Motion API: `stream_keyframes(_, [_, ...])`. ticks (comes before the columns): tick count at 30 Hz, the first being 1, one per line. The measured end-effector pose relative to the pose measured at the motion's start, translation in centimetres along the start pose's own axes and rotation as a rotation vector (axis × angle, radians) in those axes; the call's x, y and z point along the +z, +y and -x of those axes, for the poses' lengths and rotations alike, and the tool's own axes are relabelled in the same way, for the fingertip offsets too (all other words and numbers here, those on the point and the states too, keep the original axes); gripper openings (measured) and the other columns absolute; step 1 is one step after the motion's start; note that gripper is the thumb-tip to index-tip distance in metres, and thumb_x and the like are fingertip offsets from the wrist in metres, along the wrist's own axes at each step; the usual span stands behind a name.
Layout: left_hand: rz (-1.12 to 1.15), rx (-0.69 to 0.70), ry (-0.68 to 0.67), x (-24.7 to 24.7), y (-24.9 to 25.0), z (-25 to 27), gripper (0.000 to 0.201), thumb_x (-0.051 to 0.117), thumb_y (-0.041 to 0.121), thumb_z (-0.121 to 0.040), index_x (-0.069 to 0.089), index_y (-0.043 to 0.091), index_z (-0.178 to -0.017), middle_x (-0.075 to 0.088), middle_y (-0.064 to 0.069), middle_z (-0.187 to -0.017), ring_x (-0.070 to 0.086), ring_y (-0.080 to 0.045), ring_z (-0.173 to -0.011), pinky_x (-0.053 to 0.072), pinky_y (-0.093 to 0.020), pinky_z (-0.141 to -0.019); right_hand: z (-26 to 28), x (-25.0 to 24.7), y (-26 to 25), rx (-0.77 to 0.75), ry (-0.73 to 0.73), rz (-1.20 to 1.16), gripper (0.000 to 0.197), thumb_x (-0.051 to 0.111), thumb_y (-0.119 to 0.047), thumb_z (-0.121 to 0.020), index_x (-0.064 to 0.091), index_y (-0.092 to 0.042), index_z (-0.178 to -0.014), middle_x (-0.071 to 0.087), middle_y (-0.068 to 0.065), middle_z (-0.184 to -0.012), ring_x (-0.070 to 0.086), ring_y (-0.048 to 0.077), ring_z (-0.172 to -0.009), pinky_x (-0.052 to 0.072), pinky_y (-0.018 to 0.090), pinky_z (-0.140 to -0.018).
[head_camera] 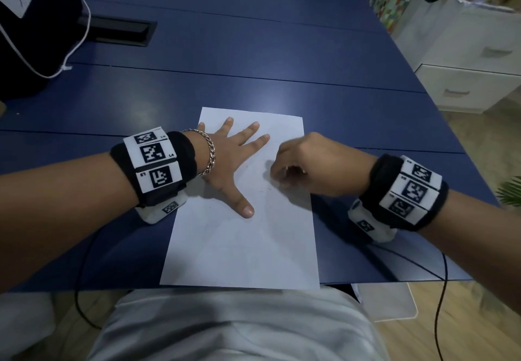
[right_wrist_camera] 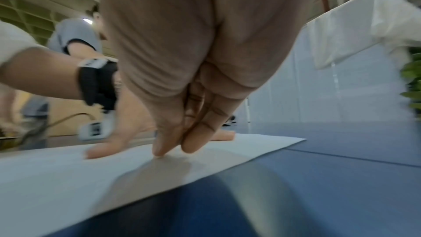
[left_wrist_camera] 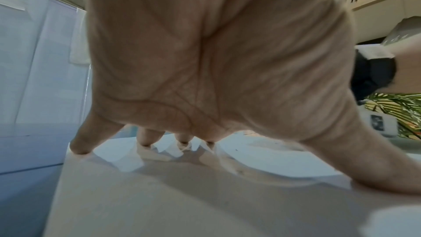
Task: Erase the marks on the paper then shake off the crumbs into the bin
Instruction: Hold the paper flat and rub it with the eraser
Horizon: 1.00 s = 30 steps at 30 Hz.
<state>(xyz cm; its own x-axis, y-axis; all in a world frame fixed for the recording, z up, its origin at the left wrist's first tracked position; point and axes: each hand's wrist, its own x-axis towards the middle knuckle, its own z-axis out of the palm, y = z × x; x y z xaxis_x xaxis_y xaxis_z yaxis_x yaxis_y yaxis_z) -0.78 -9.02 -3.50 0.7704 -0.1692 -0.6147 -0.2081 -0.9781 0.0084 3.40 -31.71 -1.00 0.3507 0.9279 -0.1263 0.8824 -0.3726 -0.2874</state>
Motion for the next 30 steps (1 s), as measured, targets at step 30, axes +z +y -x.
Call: stream_keyframes(30, [0.034,-0.025,0.05,0.5,-0.2,-0.1,0.172,0.058,0.108,-0.028,-0.041,0.039,-0.151,-0.044,0.014,-0.161,-0.029,-0.03,-0.156,0.001,-0.074,-0.121,-3.5,-1.6,2.8,0.195,0.044,0.01,0.017,0.072,-0.018,-0.091,0.079,-0.02,-0.107,0.069,-0.007,-0.098,0.065,0.015,-0.09,0.043,0.016,-0.075])
